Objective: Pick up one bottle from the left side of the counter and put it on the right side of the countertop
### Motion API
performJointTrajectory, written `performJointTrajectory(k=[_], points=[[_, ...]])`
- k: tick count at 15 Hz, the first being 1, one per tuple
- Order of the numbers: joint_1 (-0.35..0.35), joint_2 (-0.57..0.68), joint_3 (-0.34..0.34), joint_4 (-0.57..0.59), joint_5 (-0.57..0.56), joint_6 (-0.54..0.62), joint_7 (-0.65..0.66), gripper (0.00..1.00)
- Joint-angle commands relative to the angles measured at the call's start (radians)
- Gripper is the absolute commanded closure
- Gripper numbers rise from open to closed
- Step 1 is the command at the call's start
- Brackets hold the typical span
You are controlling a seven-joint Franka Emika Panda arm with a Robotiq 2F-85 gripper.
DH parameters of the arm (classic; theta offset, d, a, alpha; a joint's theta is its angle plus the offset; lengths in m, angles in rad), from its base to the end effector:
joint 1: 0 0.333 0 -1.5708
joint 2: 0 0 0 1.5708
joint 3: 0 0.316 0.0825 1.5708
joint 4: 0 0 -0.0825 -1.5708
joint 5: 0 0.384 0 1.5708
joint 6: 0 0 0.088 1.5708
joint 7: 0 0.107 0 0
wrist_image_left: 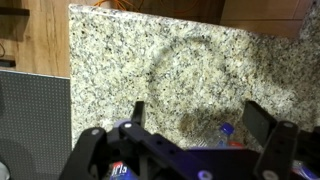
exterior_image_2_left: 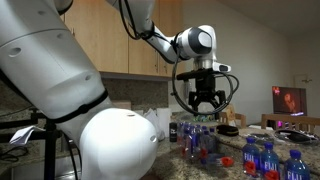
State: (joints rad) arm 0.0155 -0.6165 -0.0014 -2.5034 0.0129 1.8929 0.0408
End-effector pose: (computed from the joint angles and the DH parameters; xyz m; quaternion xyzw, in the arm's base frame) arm 0.3638 0.0061 0.4911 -0.9999 0.0152 -0.0028 0.0066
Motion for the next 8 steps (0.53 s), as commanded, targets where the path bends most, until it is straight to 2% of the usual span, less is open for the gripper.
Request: performJointTrajectory(k=[1, 8], points=[[-0.006, 0.000, 0.005, 0.002, 0.003, -0.002, -0.003, 0.00], [-0.006, 0.000, 0.005, 0.002, 0.003, -0.002, -0.003, 0.00]])
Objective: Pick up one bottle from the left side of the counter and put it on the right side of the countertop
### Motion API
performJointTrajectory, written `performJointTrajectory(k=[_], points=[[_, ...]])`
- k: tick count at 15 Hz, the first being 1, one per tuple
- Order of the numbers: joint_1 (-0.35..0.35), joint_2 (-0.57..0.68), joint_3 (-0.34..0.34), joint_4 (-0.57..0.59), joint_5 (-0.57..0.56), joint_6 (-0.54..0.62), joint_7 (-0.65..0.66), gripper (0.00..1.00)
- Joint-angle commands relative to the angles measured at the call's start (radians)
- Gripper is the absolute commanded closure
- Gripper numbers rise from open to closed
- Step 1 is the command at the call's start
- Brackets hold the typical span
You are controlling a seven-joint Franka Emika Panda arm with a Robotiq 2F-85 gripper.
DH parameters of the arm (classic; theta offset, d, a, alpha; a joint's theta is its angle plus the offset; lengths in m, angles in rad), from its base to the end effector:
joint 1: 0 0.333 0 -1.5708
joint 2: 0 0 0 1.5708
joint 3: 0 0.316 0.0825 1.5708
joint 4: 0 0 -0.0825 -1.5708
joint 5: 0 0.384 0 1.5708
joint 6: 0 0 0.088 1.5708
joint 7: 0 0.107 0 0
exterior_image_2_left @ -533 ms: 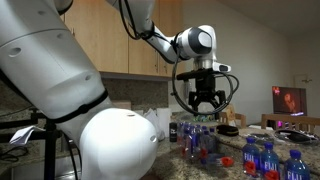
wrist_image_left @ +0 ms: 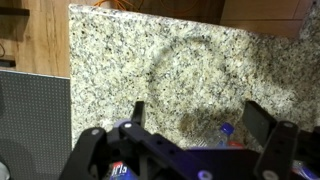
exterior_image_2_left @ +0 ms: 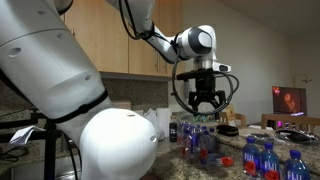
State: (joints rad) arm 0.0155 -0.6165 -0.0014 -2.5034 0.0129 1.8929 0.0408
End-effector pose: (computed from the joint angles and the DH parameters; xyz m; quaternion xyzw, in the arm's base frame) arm 0.3638 0.0061 0.4911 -0.9999 0.0152 -0.0028 0.0066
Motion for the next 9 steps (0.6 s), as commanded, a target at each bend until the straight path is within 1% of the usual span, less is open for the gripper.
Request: performJointTrajectory(k=[1, 3, 4, 7, 8, 9], points=[[-0.006, 0.000, 0.005, 0.002, 0.003, -0.002, -0.003, 0.00], [-0.006, 0.000, 0.005, 0.002, 0.003, -0.002, -0.003, 0.00], [0.001, 0.022, 0.010, 0.015, 0.015, -0.018, 0.005, 0.00], [0.035, 0.056, 0.088, 0.044, 0.016, -0.025, 0.072, 0.00], [0.045, 0.065, 0.102, 0.051, 0.020, -0.024, 0.082, 0.00], [0.057, 0.068, 0.102, 0.049, 0.038, -0.013, 0.074, 0.00]])
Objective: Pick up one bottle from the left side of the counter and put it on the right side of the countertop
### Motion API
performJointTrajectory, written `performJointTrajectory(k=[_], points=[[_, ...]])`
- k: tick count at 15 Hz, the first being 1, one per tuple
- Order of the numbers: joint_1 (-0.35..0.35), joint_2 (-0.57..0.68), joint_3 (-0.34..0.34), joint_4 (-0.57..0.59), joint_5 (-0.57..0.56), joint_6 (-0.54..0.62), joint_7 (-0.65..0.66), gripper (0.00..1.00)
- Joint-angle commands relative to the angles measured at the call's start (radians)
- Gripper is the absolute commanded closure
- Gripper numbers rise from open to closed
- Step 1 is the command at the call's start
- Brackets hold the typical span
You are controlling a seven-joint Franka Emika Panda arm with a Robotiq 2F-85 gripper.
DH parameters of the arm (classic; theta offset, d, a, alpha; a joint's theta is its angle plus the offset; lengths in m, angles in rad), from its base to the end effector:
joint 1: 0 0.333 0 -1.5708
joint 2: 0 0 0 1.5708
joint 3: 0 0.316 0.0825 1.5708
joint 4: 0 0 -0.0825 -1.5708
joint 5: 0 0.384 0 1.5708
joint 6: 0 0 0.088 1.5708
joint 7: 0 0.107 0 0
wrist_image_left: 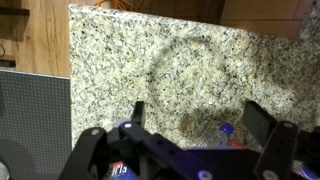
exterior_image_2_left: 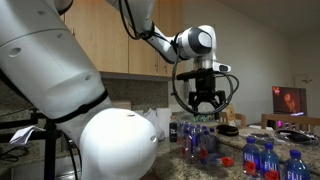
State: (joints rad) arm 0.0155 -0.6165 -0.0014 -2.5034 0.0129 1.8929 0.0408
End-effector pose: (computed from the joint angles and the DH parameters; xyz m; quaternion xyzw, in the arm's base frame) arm 0.3638 0.0061 0.4911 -0.9999 0.0152 -0.0028 0.0066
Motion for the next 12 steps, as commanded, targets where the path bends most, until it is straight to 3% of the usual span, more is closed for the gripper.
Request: performJointTrajectory(k=[1, 12], points=[[-0.006, 0.000, 0.005, 0.002, 0.003, -0.002, -0.003, 0.00], [-0.006, 0.000, 0.005, 0.002, 0.003, -0.002, -0.003, 0.00]])
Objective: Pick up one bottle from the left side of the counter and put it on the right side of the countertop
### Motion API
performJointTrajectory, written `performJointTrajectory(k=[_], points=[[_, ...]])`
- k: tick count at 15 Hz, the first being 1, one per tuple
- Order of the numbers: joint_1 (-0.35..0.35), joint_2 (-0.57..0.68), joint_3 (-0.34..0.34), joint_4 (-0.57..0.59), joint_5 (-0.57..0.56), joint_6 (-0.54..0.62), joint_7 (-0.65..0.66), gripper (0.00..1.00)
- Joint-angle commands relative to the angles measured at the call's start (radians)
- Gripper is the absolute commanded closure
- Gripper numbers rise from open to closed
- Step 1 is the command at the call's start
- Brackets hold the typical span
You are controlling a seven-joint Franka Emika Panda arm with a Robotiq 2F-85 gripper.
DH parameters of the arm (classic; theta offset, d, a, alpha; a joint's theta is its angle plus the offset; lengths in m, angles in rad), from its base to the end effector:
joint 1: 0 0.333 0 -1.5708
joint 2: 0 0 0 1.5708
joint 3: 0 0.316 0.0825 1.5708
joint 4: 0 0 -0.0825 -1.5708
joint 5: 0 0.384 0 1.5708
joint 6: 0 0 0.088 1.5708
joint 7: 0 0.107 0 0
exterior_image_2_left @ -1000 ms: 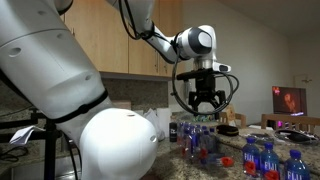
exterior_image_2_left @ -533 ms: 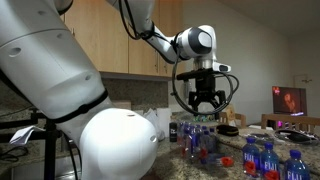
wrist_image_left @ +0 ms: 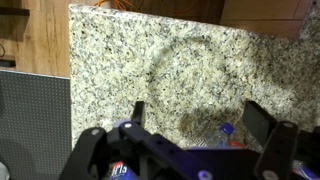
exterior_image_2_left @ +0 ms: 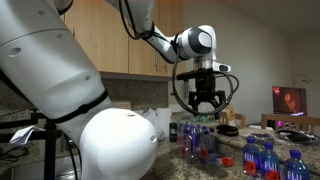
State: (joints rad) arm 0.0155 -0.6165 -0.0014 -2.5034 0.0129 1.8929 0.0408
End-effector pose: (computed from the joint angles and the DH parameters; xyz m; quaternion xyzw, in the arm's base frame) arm 0.3638 0.0061 0.4911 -0.9999 0.0152 -0.0028 0.0066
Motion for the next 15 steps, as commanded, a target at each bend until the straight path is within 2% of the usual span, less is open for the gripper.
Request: performJointTrajectory(k=[1, 10, 15], points=[[-0.006, 0.000, 0.005, 0.002, 0.003, -0.002, -0.003, 0.00], [-0.004, 0.005, 0.005, 0.006, 0.010, -0.001, -0.001, 0.00], [0.009, 0.019, 0.038, 0.054, 0.020, 0.000, 0.031, 0.00]])
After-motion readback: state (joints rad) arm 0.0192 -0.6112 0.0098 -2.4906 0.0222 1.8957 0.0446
